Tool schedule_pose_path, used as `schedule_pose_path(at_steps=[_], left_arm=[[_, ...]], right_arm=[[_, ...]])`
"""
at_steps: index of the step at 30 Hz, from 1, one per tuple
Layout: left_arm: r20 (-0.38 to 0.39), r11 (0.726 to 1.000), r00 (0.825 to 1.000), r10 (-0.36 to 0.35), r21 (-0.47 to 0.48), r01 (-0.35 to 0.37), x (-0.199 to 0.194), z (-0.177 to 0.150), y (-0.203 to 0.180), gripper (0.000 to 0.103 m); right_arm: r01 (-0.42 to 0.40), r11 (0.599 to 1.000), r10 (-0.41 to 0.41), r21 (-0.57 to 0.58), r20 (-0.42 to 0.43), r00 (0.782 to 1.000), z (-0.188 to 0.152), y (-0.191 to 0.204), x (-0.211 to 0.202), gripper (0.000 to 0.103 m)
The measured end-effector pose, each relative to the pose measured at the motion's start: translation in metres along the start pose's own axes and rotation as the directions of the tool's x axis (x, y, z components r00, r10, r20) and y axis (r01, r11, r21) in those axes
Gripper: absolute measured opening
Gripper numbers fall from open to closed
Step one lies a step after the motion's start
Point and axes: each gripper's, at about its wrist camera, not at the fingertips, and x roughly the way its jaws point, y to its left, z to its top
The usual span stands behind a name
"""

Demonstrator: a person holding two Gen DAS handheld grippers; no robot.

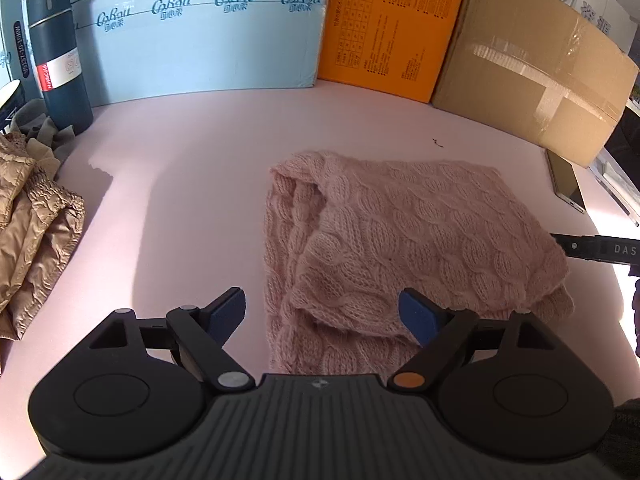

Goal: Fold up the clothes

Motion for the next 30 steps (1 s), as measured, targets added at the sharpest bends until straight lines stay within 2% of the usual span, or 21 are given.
schedule_pose_path(at_steps=[2,4,6,8,13,16,18,20,23,25,30], left_arm=[[-0.022,0.999,0.999,-0.023,0.026,0.024,0.003,-0.002,-0.007,0.083],[-0.036,0.999,0.999,-0.039,0.033,0.04,0.006,-0.003,-0.009,0.077],[-0.06,0.998,0.997,-0.054,0.034,0.057,0.01,-0.003,-0.011,0.055],[-0.062,0.997,0.997,-0.052,0.048,0.055,0.009,-0.003,-0.014,0.049],[-0.054,0.995,0.998,-0.031,0.092,0.035,0.005,-0.002,-0.024,0.047],[-0.056,0.994,0.998,0.0,0.112,0.007,0.004,-0.002,-0.027,0.051],[-0.045,0.992,0.999,0.029,0.128,-0.023,0.001,-0.001,-0.029,0.07],[-0.029,0.989,0.998,0.052,0.138,-0.048,-0.003,-0.001,-0.029,0.077],[-0.022,0.987,0.996,0.084,0.14,-0.08,-0.006,0.002,-0.027,0.08],[-0.027,0.986,0.994,0.106,0.135,-0.102,-0.006,0.003,-0.025,0.081],[-0.034,0.983,0.99,0.135,0.129,-0.13,-0.011,0.004,-0.021,0.081]], right_arm=[[-0.001,1.0,0.0,-0.014,-0.038,0.999,-0.004,-0.001,0.004,0.039],[-0.019,1.0,0.018,-0.023,-0.07,0.997,-0.007,-0.001,0.009,0.039],[-0.038,0.999,0.036,-0.035,-0.079,0.996,-0.01,0.003,0.011,0.038],[-0.054,0.998,0.051,-0.028,-0.084,0.995,-0.01,0.006,0.015,0.035],[-0.1,0.995,0.099,-0.001,-0.098,0.99,-0.01,0.01,0.018,0.032],[-0.123,0.992,0.121,-0.009,-0.114,0.986,-0.012,0.014,0.02,0.033],[-0.12,0.993,0.117,-0.02,-0.117,0.986,-0.01,0.015,0.019,0.033],[-0.116,0.993,0.112,-0.025,-0.12,0.986,-0.009,0.014,0.017,0.038],[-0.101,0.994,0.096,-0.031,-0.121,0.988,-0.006,0.01,0.011,0.051],[-0.085,0.996,0.081,-0.03,-0.119,0.99,-0.005,0.005,0.007,0.057],[-0.005,1.0,0.004,-0.006,-0.08,0.997,-0.002,-0.008,-0.008,0.061]])
